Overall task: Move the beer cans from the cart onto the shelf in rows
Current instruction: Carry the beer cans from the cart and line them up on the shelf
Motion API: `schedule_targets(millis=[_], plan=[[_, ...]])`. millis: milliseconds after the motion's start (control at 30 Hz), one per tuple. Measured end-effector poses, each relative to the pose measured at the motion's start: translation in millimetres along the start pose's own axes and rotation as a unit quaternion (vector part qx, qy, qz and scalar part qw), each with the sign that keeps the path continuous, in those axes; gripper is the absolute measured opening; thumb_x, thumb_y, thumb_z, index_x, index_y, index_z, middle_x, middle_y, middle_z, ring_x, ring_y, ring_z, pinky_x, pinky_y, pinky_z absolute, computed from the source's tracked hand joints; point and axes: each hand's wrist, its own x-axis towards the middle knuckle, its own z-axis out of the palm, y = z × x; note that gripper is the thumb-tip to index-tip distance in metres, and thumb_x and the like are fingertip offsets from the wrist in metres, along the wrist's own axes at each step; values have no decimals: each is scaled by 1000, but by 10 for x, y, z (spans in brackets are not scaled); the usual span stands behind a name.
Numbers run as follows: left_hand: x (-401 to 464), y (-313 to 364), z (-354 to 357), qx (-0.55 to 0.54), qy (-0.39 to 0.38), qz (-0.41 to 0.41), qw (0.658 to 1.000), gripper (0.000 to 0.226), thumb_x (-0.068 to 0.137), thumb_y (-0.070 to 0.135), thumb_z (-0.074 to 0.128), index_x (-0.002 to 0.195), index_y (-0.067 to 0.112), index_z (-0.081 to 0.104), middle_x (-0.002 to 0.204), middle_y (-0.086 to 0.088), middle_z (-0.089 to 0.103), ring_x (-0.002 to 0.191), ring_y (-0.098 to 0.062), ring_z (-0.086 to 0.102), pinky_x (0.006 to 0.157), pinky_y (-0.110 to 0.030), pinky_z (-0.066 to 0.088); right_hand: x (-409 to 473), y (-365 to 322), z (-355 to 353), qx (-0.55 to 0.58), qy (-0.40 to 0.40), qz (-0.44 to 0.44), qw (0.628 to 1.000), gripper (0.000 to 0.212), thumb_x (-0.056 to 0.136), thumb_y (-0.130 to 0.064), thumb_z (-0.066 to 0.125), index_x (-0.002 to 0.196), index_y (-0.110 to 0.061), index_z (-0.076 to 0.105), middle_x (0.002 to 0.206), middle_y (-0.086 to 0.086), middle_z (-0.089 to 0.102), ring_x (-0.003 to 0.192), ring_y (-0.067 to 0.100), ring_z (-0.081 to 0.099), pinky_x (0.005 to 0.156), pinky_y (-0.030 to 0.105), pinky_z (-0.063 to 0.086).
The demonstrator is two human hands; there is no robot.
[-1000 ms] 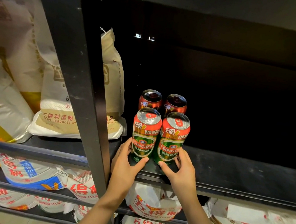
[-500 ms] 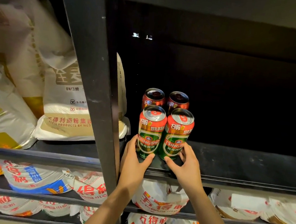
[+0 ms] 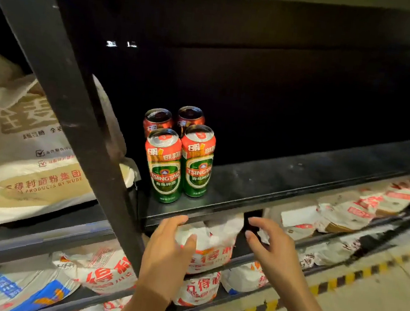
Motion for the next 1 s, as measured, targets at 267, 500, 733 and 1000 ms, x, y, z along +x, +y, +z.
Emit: schedule_targets(millis=[267,500,733,1000], plan=[[-628,312,747,26,-214,109,970,20,91,23,57,109,30,59,113,11,59,104,-9,55,88,-26,44,-1623,700,-841,-38,118,145,982,19,91,-30,59,106,-40,54,107,-24,58,91,4,59,72,10,43],[-2226,793,2000,31,-454,201,867,20,88,17,60,105,27,58,103,14,60,94,-3,56,83,-21,43,-4107,1209,-1402,-5,308,349,885,21,90,-30,61,109,-36,57,111,-21,61,101,1,58,80,5,39],[-4442,1036,2731,-1,-676,297,674,24,83,19,66,91,40,60,99,18,67,93,3,61,85,-15,44,-6371,1188,-1312,50,493,489,718,20,90,-27,62,105,-38,56,104,-18,65,104,-6,57,77,4,39],[-5888,1139,3127,35,-806,288,516,20,83,19,66,98,32,65,96,14,71,92,1,63,84,-16,48,-7653,1236,-1192,98,613,535,573,23,84,-14,68,94,-34,63,93,-12,71,95,-4,63,80,10,45]])
